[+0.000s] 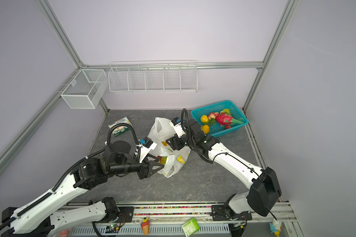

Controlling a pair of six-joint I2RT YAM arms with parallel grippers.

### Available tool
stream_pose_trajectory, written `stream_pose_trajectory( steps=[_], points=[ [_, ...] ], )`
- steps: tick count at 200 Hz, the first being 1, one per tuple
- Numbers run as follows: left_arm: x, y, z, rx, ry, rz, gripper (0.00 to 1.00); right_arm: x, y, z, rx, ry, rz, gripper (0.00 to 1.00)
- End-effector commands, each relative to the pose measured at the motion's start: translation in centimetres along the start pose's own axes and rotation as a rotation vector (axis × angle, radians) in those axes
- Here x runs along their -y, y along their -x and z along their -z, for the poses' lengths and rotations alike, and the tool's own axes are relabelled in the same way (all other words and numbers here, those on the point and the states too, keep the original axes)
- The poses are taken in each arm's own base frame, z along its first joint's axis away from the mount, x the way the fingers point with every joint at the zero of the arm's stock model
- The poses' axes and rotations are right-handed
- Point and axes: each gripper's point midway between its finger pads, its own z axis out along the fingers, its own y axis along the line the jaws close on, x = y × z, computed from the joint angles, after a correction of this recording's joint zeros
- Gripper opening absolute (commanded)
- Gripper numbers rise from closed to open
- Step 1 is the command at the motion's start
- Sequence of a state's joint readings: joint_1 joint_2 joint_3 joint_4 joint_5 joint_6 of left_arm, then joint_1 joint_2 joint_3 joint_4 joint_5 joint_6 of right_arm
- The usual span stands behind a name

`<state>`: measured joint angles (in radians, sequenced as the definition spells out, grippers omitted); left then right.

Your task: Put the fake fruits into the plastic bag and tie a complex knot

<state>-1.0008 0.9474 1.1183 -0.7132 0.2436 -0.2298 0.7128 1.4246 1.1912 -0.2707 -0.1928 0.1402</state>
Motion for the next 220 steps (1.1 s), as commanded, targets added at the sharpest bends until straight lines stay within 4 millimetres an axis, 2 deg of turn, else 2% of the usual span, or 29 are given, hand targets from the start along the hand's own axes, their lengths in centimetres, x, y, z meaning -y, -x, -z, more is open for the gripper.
stream_pose_trajectory(
  steps=[1, 55, 70, 79, 98, 118, 138, 161, 180, 220],
  points=[
    [0.2, 1.0, -0.2, 0.033, 0.005, -0.047, 0.51, 0.0, 0.0, 0.1, -0.009, 0.010, -0.017, 0.70],
    [0.7, 1.1, -3.7, 0.009, -0.027, -0.077, 0.51, 0.5, -0.3, 0.7, -0.012, -0.018, -0.005, 0.70],
    [0.6, 1.5, -4.4, 0.025, -0.022, -0.082, 0.42, 1.0, -0.3, 1.1, -0.014, -0.041, 0.003, 0.70],
    [0.4, 1.8, -4.4, 0.039, -0.013, -0.086, 0.30, 1.3, -0.4, 1.4, -0.018, -0.064, 0.011, 0.70],
    [-0.6, 2.1, -3.2, 0.072, 0.054, -0.089, 0.00, 2.6, -0.7, 2.7, -0.024, -0.150, 0.037, 0.71],
    [-3.0, 2.0, -0.2, 0.131, 0.190, -0.053, 0.00, 3.0, -1.1, 4.4, -0.023, -0.201, 0.086, 0.72],
    [-4.8, 1.8, 2.4, 0.184, 0.207, -0.004, 0.00, 0.5, -1.4, 5.2, -0.010, -0.100, 0.200, 0.73],
    [-6.0, 1.6, 4.2, 0.209, 0.204, 0.037, 0.00, -2.3, -1.4, 5.1, 0.013, -0.029, 0.336, 0.74],
    [-6.9, 1.1, 4.6, 0.206, 0.226, 0.050, 0.00, -3.4, -1.0, 4.4, 0.019, -0.003, 0.390, 0.75],
    [-7.7, 0.3, 4.3, 0.195, 0.246, 0.068, 0.00, -5.2, -1.0, 0.7, -0.031, 0.060, 0.455, 0.70]
  ],
)
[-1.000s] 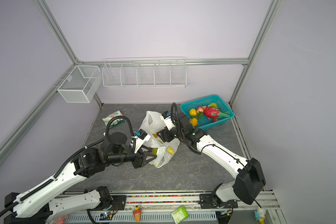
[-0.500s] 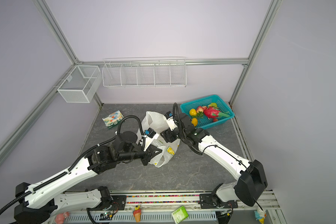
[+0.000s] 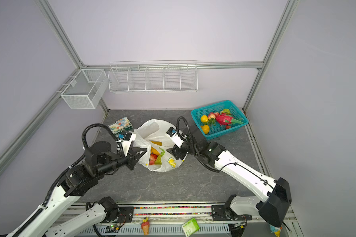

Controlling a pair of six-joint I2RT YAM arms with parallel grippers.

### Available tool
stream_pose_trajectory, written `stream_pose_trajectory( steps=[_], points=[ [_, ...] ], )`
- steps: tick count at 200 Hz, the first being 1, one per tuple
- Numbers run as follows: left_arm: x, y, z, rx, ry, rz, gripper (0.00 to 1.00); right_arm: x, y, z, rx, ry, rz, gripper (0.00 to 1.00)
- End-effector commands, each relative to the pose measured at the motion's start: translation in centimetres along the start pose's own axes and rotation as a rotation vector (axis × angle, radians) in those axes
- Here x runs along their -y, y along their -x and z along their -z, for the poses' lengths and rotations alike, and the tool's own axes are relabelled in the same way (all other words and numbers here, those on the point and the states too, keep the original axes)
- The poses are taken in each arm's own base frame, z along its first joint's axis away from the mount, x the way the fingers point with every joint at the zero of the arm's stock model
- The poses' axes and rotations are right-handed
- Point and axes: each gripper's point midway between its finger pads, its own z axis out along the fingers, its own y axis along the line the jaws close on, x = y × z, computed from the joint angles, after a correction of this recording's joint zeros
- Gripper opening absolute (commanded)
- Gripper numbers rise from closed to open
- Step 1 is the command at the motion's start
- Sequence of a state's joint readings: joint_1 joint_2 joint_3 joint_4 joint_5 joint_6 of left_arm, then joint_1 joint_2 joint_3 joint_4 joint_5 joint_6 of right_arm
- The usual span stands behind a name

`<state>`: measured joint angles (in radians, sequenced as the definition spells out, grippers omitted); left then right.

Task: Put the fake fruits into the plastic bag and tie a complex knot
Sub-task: 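Gather the bag top with both grippers, pulling the rims toward each other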

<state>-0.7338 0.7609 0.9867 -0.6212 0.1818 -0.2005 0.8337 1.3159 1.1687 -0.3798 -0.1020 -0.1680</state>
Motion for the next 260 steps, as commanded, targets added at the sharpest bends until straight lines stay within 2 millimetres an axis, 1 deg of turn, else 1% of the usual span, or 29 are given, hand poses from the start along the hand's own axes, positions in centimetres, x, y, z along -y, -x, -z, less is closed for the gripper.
stream_pose_trajectory(
  steps=[1, 27, 31, 70, 98, 128, 146, 167, 187, 216, 233, 245, 256, 260],
  points=[
    [-0.3, -1.4, -0.3, -0.042, 0.000, 0.005, 0.00, -1.0, 1.3, -2.0, 0.013, 0.050, 0.088, 0.70],
    [-0.7, -1.4, -0.5, -0.038, 0.017, 0.017, 0.00, -2.4, 1.4, -4.5, -0.012, 0.107, 0.135, 0.63],
    [-0.5, -1.0, 0.2, -0.012, 0.014, 0.013, 0.00, -2.5, 1.4, -4.8, -0.015, 0.111, 0.137, 0.62],
    [-0.8, -0.8, 0.7, 0.011, 0.034, 0.014, 0.00, -3.3, 1.9, -7.4, -0.014, 0.171, 0.139, 0.55],
    [-0.8, -0.7, 1.1, 0.022, 0.037, 0.016, 0.00, -2.8, 1.5, -9.3, -0.040, 0.158, 0.138, 0.54],
    [-1.1, -0.8, 1.5, 0.033, 0.056, 0.013, 0.00, -1.1, 1.6, -10.7, -0.057, 0.067, 0.133, 0.54],
    [-1.4, -0.8, 1.6, 0.030, 0.074, 0.012, 0.00, -0.2, 0.7, -11.8, -0.106, 0.029, 0.130, 0.55],
    [-1.4, -0.7, 1.9, 0.040, 0.078, 0.012, 0.00, -0.1, -0.3, -12.9, -0.134, 0.031, 0.126, 0.54],
    [-1.6, -0.5, 2.1, 0.051, 0.092, 0.012, 0.00, -0.1, -0.5, -13.4, -0.139, 0.032, 0.114, 0.45],
    [-1.7, -0.3, 2.5, 0.068, 0.102, 0.015, 0.00, 0.5, -0.4, -13.5, -0.134, -0.005, 0.114, 0.40],
    [-1.7, 0.0, 2.7, 0.083, 0.107, 0.014, 0.00, 0.6, -0.3, -13.4, -0.133, -0.006, 0.115, 0.30],
    [-1.8, 0.3, 2.9, 0.095, 0.112, 0.015, 0.00, 0.7, -0.1, -12.9, -0.127, -0.012, 0.105, 0.21],
    [-1.9, 0.6, 2.9, 0.107, 0.118, 0.016, 0.00, 1.0, 0.4, -12.0, -0.106, -0.010, 0.077, 0.14],
    [-1.9, 0.7, 2.9, 0.110, 0.122, 0.016, 0.00, 1.0, 0.6, -11.3, -0.094, -0.006, 0.062, 0.13]
  ],
)
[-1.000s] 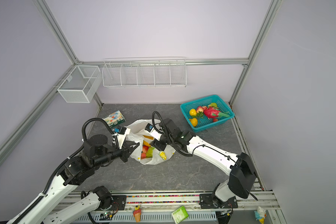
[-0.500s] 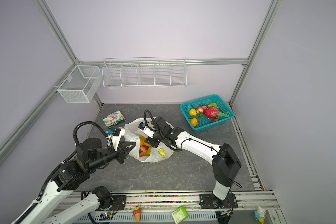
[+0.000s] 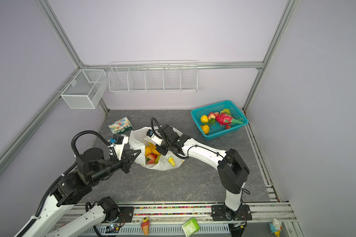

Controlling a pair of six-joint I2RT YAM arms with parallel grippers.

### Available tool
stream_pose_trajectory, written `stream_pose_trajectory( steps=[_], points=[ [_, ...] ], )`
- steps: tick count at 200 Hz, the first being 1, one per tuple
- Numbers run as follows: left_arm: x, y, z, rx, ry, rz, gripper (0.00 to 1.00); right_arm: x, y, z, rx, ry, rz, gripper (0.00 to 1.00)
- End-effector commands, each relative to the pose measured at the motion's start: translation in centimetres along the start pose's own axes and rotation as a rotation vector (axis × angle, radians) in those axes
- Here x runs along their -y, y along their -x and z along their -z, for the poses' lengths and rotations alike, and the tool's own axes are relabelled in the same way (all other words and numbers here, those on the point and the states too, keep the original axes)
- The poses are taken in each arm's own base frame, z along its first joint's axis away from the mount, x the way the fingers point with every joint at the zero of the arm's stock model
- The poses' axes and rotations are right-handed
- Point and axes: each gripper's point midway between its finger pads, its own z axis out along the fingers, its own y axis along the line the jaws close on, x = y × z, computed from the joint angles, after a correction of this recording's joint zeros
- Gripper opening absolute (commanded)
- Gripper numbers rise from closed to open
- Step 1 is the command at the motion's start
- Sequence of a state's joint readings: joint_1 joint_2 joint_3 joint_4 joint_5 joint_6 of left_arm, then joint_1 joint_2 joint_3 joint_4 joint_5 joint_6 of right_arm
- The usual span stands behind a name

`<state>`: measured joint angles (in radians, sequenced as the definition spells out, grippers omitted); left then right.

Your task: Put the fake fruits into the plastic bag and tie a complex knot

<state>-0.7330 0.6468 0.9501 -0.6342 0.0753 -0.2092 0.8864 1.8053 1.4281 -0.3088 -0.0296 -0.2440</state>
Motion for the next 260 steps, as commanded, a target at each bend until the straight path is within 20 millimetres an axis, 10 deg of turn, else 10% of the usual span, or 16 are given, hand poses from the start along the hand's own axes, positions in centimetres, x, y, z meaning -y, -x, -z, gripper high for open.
stream_pose_trajectory(
  steps=[1, 43, 105, 153, 260],
  points=[
    [-0.6, 0.6, 0.3, 0.023, 0.036, 0.015, 0.00, 0.6, 1.8, 2.6, 0.074, -0.007, -0.031, 0.12],
    [-1.0, 3.7, 0.6, 0.121, 0.075, 0.065, 0.00, -0.3, 4.3, 13.5, 0.393, 0.152, -0.193, 0.07],
    [-2.0, 12.3, 1.5, 0.280, 0.139, 0.184, 0.00, 3.6, 4.3, 25.2, 0.695, -0.058, -0.330, 0.07],
    [-5.2, 15.6, 1.7, 0.335, 0.176, 0.287, 0.00, 5.9, 2.8, 27.8, 0.707, -0.238, -0.400, 0.07],
    [-1.6, 14.5, -0.9, 0.244, -0.079, 0.267, 0.00, 5.7, -0.7, 31.1, 0.703, -0.356, -0.435, 0.07]
  ],
)
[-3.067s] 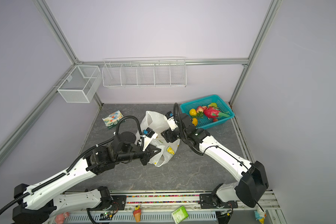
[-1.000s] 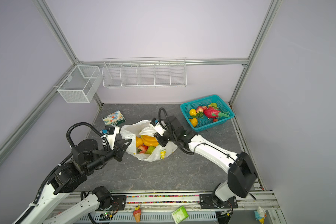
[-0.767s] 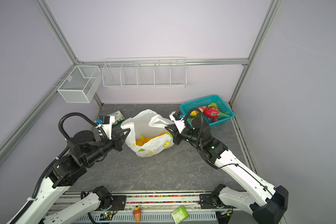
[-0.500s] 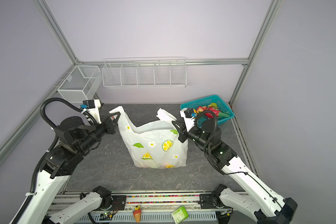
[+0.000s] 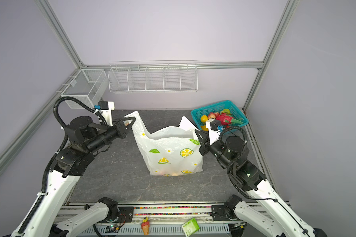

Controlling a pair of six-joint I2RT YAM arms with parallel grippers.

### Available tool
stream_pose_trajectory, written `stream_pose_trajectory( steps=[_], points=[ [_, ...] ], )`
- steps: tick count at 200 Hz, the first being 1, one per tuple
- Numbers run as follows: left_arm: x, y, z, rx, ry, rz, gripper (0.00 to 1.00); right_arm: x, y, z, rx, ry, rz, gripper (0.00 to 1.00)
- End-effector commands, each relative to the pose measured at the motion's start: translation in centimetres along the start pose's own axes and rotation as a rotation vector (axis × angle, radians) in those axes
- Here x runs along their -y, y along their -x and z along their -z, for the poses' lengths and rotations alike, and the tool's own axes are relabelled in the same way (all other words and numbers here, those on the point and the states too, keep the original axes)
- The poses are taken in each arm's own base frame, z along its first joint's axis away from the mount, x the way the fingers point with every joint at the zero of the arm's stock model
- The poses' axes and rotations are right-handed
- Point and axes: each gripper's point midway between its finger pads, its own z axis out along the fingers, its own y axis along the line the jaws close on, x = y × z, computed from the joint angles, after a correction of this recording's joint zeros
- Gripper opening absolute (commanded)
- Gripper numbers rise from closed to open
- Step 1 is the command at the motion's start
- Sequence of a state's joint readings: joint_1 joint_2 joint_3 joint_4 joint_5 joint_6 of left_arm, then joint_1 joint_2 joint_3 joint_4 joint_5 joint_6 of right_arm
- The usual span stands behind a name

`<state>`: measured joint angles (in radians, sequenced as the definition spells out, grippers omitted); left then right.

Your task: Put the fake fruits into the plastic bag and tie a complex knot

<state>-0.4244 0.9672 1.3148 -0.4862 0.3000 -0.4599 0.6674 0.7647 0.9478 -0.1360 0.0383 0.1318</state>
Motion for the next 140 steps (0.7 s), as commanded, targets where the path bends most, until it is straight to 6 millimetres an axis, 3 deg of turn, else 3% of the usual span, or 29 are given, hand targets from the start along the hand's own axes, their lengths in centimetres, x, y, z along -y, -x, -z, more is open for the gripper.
stream_pose_trajectory(
  steps=[1, 38, 40, 71, 74, 97, 140],
  points=[
    [1.5, 0.3, 0.3, 0.016, -0.085, -0.008, 0.00, 1.1, -0.9, 0.4, -0.013, -0.055, -0.016, 0.07],
    [0.7, -2.0, -1.5, -0.040, -0.124, 0.004, 0.00, 3.6, -2.4, 0.4, -0.036, -0.191, 0.009, 0.08],
    [0.6, -2.1, -1.6, -0.044, -0.125, 0.005, 0.00, 3.9, -3.5, 0.2, -0.060, -0.203, 0.013, 0.09],
    [0.3, -2.8, -2.4, -0.043, -0.143, 0.011, 0.00, 5.2, -6.4, -0.9, -0.192, -0.264, 0.106, 0.25],
    [0.3, -2.8, -2.4, -0.042, -0.148, 0.012, 0.00, 5.0, -5.4, -0.8, -0.180, -0.257, 0.116, 0.28],
    [1.1, -2.4, -2.2, -0.037, -0.181, 0.009, 0.00, 2.9, -3.6, -0.9, -0.199, -0.144, 0.195, 0.51],
    [1.5, -2.0, -1.9, -0.027, -0.193, 0.013, 0.00, -2.5, 0.2, -1.2, -0.150, 0.063, 0.319, 0.79]
  ],
)
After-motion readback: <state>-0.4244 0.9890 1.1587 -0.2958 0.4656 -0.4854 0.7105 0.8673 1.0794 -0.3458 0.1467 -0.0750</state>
